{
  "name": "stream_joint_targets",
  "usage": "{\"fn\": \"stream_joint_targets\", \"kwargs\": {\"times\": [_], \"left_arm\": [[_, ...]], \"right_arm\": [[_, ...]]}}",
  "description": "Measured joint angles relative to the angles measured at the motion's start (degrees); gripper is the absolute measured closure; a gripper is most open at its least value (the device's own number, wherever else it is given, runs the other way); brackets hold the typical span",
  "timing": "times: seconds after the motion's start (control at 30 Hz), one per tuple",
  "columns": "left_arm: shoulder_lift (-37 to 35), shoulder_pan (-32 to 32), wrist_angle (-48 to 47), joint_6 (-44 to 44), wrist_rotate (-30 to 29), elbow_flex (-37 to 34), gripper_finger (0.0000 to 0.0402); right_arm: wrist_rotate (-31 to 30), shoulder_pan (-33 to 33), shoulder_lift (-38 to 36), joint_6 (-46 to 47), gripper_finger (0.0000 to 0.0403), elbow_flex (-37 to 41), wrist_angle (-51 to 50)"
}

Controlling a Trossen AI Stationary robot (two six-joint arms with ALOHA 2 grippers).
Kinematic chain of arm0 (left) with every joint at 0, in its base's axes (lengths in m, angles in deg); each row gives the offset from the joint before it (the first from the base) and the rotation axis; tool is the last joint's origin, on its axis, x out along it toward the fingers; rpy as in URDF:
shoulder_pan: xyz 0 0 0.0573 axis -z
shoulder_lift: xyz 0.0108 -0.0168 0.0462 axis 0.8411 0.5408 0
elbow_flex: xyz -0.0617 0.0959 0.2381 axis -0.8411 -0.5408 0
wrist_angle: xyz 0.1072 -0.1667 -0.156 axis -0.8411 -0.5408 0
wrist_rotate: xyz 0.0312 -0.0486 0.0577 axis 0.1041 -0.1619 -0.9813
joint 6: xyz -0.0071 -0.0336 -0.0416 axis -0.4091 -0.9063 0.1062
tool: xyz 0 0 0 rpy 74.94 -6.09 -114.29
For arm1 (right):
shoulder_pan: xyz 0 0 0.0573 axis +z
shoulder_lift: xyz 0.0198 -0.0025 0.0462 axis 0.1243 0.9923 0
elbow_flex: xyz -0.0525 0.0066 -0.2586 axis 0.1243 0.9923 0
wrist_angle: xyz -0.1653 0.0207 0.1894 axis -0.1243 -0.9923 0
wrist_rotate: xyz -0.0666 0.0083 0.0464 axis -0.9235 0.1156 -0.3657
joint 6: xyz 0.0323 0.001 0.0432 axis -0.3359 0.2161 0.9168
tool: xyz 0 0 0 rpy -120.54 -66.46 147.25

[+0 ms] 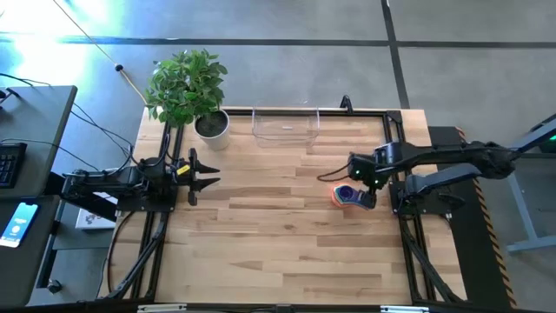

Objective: Nest measuring cups in basket
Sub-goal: Put the stacked measuring cups into the transparent bin

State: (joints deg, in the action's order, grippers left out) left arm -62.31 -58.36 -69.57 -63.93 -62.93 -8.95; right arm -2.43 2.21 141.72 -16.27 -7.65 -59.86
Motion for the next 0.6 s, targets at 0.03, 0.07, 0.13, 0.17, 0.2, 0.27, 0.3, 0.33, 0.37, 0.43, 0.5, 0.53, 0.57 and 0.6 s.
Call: {"fn": "stream_joint_targets", "kwargs": {"times": [0.03, 0.07, 0.13, 0.17, 0.2, 0.27, 0.3, 0.33, 0.37, 0.43, 0.5, 0.53, 0.57, 0.6], "left_arm": [[0.0, 0.0, 0.0, 0.0, 0.0, 0.0, 0.0284], [0.0, 0.0, 0.0, 0.0, 0.0, 0.0, 0.0284], [0.0, 0.0, 0.0, 0.0, 0.0, 0.0, 0.0284], [0.0, 0.0, 0.0, 0.0, 0.0, 0.0, 0.0284], [0.0, 0.0, 0.0, 0.0, 0.0, 0.0, 0.0284], [0.0, 0.0, 0.0, 0.0, 0.0, 0.0, 0.0284], [0.0, 0.0, 0.0, 0.0, 0.0, 0.0, 0.0284], [0.0, 0.0, 0.0, 0.0, 0.0, 0.0, 0.0284], [0.0, 0.0, 0.0, 0.0, 0.0, 0.0, 0.0284], [0.0, 0.0, 0.0, 0.0, 0.0, 0.0, 0.0284], [0.0, 0.0, 0.0, 0.0, 0.0, 0.0, 0.0284], [0.0, 0.0, 0.0, 0.0, 0.0, 0.0, 0.0284], [0.0, 0.0, 0.0, 0.0, 0.0, 0.0, 0.0284], [0.0, 0.0, 0.0, 0.0, 0.0, 0.0, 0.0284]], "right_arm": [[0.0, 0.6, 1.1, 0.0, 0.0107, 0.0, 0.3], [0.0, 1.1, 2.1, 0.0, 0.0107, 0.0, 0.6], [0.0, 2.2, 4.0, 0.7, 0.0107, 0.0, 1.1], [0.0, 2.8, 4.9, 1.3, 0.0107, 0.0, 1.6], [0.0, 3.3, 5.6, 1.7, 0.0107, 0.0, 2.2], [-0.4, 4.4, 6.7, 2.5, 0.0107, 0.0, 3.2], [-1.1, 4.9, 7.1, 2.8, 0.0107, 0.0, 3.7], [-2.0, 5.4, 7.4, 3.2, 0.0107, 0.0, 4.0], [-2.9, 5.9, 7.7, 3.7, 0.0107, 0.0, 4.1], [-3.9, 6.5, 8.3, 4.4, 0.0107, 0.0, 4.2], [-3.3, 6.6, 8.7, 5.2, 0.0107, 0.0, 4.4], [-2.7, 6.6, 9.0, 5.7, 0.0107, 0.0, 4.6], [-2.8, 6.9, 9.2, 6.0, 0.0107, 0.0, 4.6], [-3.2, 7.1, 9.5, 6.1, 0.0107, 0.0, 4.7]]}}
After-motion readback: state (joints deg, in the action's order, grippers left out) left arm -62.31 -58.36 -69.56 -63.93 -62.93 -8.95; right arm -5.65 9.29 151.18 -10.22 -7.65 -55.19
